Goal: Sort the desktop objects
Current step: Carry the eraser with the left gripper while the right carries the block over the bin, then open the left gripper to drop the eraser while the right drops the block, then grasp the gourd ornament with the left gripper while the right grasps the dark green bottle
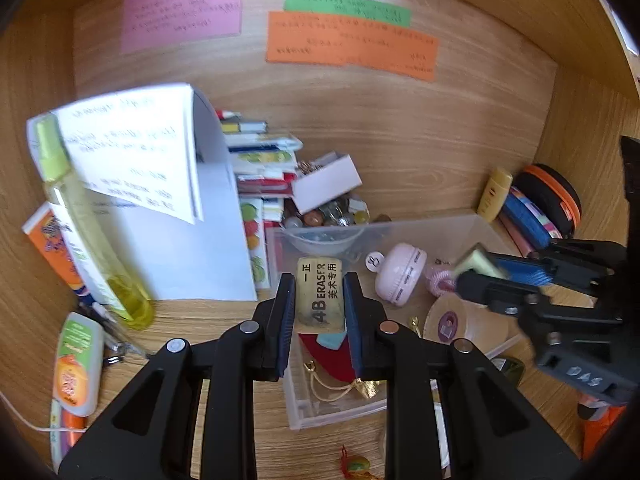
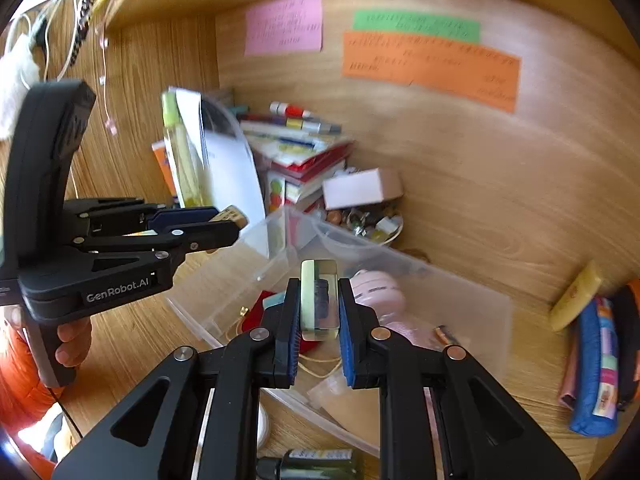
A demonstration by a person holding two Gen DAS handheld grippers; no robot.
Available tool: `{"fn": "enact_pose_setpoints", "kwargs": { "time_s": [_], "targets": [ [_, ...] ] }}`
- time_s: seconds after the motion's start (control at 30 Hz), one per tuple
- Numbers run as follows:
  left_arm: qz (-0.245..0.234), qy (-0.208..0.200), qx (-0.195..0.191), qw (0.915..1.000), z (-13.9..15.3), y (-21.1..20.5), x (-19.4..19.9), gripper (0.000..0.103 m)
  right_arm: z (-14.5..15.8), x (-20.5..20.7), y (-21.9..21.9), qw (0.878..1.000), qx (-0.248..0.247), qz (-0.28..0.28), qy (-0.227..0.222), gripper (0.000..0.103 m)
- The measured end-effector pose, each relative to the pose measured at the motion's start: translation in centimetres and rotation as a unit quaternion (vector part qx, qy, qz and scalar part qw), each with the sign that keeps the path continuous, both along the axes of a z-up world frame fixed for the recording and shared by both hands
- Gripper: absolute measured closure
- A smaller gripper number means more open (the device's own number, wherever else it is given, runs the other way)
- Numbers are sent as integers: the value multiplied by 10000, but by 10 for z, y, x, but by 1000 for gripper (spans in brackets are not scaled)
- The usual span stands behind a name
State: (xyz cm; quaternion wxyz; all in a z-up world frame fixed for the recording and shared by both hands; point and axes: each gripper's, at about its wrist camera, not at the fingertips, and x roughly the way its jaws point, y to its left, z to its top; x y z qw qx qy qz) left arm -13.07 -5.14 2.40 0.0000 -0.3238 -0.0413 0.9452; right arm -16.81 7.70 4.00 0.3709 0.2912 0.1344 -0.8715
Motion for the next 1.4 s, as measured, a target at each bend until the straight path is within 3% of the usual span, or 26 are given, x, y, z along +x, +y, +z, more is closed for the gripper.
{"fn": "enact_pose_setpoints", "kwargs": {
  "time_s": [0.4, 0.8, 0.97, 1.07, 1.13, 1.2, 1.4],
  "targets": [
    [-261, -470, 94, 9985, -24, 4, -8, 80, -31, -13, -13, 9991, 300, 126, -254, 88],
    [-231, -338, -295, 9987, -23, 14, -5, 80, -32, -12, -14, 9991, 369, 142, -183, 88],
    [-189, -201, -285, 9992, -18, 12, 4, 68, -24, -11, -11, 9994, 286, 110, -156, 87],
    [-127, -108, -286, 9995, -14, 11, 11, 64, -18, -9, -7, 9996, 245, 98, -113, 78],
    [-83, -48, -269, 9996, -11, 10, 18, 62, -15, -7, -3, 9997, 221, 52, -67, 65],
    [-62, 17, -230, 9997, -7, 9, 24, 52, -11, -2, 3, 9998, 198, -12, 19, 50],
    [-47, 158, -270, 9995, 2, 11, 45, 41, -7, 15, 25, 9991, 235, -220, 261, 34]
  ]
}}
